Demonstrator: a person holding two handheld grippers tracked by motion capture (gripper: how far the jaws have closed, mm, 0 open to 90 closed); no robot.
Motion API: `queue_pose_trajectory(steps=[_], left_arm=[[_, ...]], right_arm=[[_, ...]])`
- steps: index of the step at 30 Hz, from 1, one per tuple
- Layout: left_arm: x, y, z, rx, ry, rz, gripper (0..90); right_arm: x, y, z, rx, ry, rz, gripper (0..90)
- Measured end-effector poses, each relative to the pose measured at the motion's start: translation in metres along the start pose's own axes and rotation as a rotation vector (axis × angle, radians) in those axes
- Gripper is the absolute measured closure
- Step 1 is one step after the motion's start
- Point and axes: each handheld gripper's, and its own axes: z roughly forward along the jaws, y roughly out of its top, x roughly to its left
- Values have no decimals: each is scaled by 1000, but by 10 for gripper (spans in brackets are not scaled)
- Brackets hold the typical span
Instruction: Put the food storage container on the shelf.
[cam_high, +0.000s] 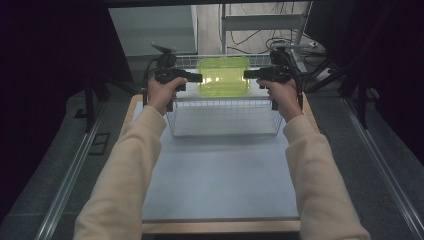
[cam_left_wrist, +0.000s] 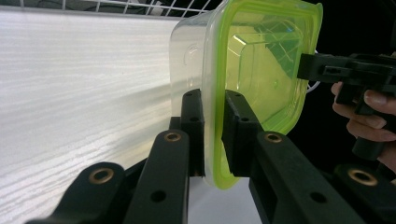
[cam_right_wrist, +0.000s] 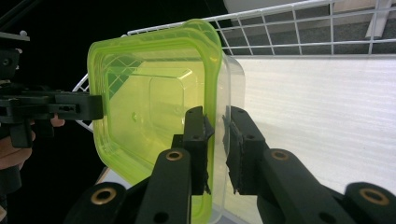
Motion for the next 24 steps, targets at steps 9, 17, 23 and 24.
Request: queue_pose_trajectory(steps=[9,17,23,24], left_arm=[[3,1,6,-41,22,-13,664],[11,-1,16,-57,29,-16,469],[13,-2,16,-67,27,-8,245],[13,-3,15,-74,19,-9,245]], right_arm=[[1,1,5,-23,-40,-41,675],[-3,-1,13,-42,-74,-53,566],[-4,-4,11,-68,-81,-59,529],[-4,-4,10,-77,-78,-60,518]])
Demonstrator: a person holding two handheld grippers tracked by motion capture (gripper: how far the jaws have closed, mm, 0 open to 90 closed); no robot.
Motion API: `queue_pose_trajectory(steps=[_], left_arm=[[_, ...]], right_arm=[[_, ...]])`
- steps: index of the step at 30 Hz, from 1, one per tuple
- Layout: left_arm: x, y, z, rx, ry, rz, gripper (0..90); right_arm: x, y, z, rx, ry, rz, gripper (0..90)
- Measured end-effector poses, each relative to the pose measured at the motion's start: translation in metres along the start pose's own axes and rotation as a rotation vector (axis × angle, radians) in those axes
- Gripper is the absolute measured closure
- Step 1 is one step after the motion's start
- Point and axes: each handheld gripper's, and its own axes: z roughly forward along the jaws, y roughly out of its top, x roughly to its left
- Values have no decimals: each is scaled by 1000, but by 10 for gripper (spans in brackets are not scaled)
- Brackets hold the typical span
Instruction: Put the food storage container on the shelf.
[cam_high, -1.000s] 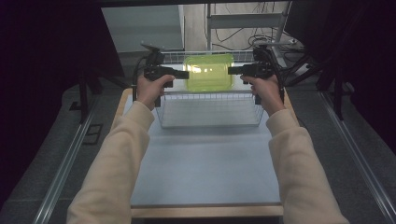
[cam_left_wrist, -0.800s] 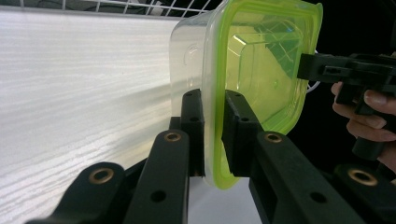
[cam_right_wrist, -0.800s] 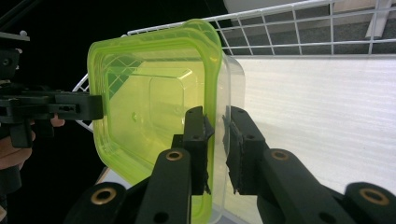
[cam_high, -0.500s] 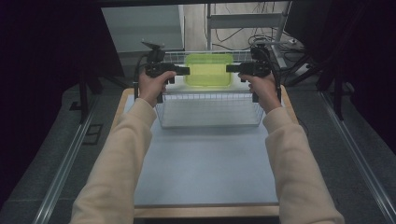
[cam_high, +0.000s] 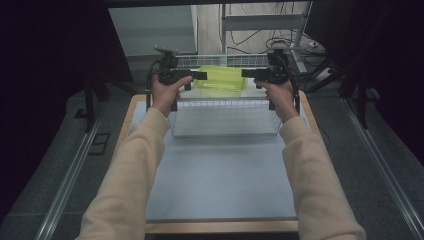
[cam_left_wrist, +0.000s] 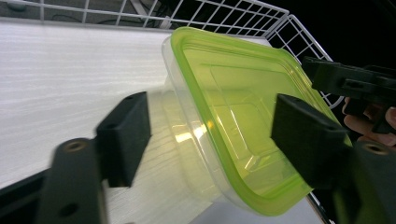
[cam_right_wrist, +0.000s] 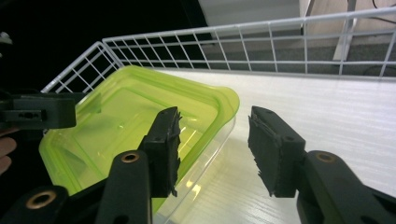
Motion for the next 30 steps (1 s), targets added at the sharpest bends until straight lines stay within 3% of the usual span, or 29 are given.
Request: queue_pose_trajectory(steps=[4,10,11,18,23,30], left_arm=[[-2,-1,-10,-21,5,38,173],[-4,-5,-23,-40,-4,65,160],[-6,-9,-28,-67,-5,67,164],[-8,-22,-44,-67,-22,104,168],[-14,-34,-59,-99,-27,119,182],[-19,-60,-70,-79,-49,159,189]], right_arm=[[3,-1,-9,-9,4,-28,460],[7,-4,-19,-27,9,-60,422],[9,-6,-24,-29,15,-73,406],[11,-14,-36,-38,41,-97,382],[12,-21,-44,-47,73,-104,375],[14,-39,-57,-40,99,-143,369]])
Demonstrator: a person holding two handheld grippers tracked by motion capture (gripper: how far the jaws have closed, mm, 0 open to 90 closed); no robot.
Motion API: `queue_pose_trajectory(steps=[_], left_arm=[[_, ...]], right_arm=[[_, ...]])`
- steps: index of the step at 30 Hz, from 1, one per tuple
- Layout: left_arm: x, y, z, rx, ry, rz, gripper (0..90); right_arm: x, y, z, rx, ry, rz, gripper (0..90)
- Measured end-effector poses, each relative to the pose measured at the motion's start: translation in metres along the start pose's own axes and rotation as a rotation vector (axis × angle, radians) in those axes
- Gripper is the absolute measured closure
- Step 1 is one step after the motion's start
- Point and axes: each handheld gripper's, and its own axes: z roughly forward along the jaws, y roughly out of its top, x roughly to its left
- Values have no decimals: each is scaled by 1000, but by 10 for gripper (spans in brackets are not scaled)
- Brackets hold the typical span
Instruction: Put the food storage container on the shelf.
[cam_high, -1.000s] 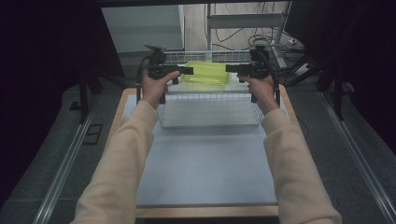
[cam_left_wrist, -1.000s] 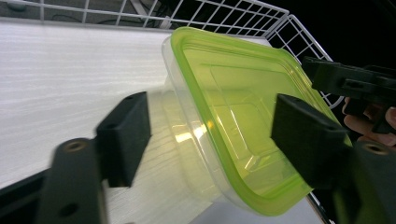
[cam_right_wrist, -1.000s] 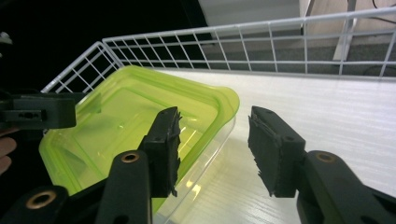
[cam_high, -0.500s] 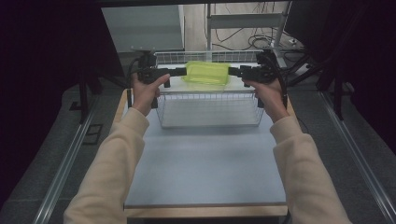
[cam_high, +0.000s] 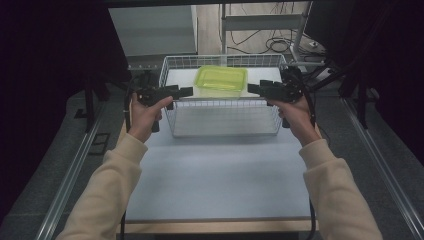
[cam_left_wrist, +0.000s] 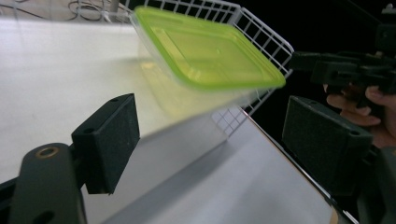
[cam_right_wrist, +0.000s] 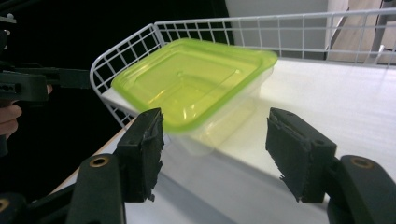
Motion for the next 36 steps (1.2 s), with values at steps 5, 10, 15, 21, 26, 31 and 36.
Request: queue_pose_trajectory(steps=[5,10,15,21,26,31,36], left_arm=[[-5,-15,-5,22,-11,27,193],[-9,-30,-10,28,-16,40,197],[-15,-62,-18,51,-17,61,206],[-18,-93,-26,58,-29,72,215],[-18,-132,-32,67,-10,75,219],[-16,-163,-29,119,-15,70,220],[-13,-200,-18,205,4,90,219]], right_arm=[[4,-12,-7,2,12,-19,365],[7,-26,-15,4,40,-32,360],[14,-54,-28,18,71,-61,352],[22,-91,-42,32,90,-99,338],[26,-122,-48,60,104,-117,318],[24,-156,-51,81,105,-113,309],[11,-197,-48,121,77,-71,297]])
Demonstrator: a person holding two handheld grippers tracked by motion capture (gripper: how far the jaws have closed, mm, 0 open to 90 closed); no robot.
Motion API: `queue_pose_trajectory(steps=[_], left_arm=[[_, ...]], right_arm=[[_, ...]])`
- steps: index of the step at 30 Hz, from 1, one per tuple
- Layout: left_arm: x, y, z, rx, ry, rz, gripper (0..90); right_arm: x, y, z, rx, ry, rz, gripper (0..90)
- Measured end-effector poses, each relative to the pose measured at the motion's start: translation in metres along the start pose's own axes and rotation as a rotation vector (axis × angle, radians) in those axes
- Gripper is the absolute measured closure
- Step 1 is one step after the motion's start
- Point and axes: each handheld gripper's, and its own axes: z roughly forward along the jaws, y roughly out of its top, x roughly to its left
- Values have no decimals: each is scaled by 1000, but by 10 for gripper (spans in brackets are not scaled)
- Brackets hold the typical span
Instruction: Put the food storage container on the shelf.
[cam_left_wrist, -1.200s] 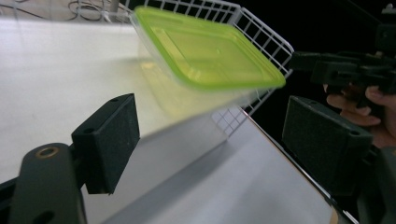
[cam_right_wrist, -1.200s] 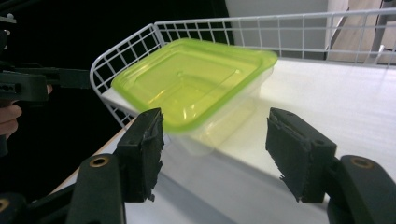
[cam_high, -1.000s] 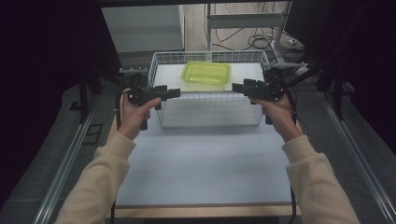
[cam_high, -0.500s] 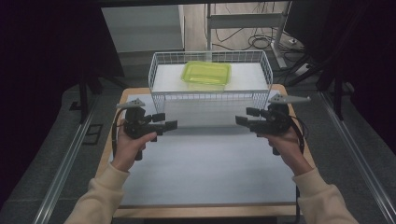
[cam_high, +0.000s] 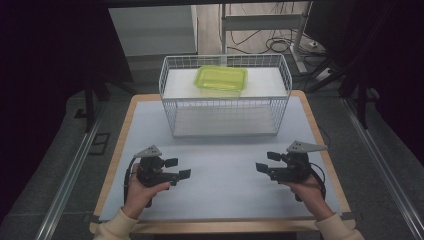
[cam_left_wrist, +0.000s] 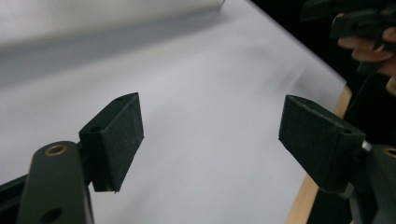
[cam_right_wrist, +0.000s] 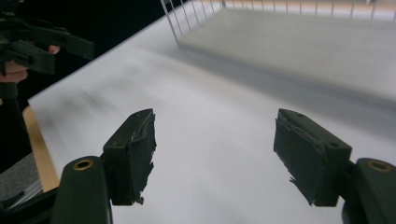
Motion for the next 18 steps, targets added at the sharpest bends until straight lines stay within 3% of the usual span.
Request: queue_pose_trajectory(steps=[1,2,4,6,18], left_arm=[[0,0,0,0,0,0,219],[1,-5,3,13,3,-2,219],[3,-14,9,46,14,-1,219],[4,-15,10,52,17,0,219],[10,-21,9,52,69,6,220]], right_arm=[[0,0,0,0,0,0,297],[-4,-15,3,35,5,33,293],[-6,-24,6,49,0,55,293],[-7,-27,7,58,-2,60,291],[-7,-31,6,28,-94,-9,183]])
